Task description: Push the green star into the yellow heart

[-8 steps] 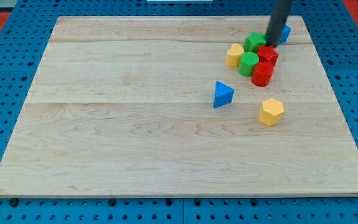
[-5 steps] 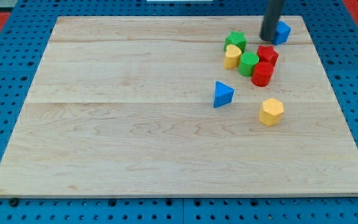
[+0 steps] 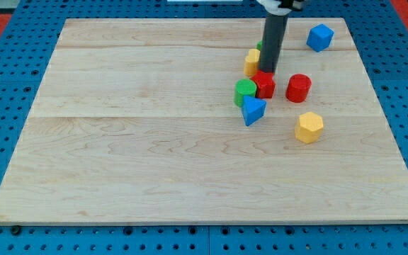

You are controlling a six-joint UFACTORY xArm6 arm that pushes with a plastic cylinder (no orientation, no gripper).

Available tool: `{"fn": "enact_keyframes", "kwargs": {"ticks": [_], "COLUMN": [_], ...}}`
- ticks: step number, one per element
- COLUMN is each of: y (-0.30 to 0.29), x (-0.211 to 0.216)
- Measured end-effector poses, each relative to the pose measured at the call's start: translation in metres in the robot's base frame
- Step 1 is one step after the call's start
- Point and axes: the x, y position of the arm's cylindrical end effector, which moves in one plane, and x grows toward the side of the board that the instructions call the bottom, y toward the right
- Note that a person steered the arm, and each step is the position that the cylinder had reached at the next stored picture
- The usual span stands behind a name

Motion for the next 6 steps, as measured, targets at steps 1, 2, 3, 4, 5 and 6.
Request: {"fn": "enact_keyframes", "kwargs": {"ticks": [1, 2, 3, 4, 5, 6], "y": [-0.015, -0.042, -0.084, -0.116, -0.120, -0.090], "x": [0.000, -0.006, -0.007, -0.018, -0.036, -0.069]}}
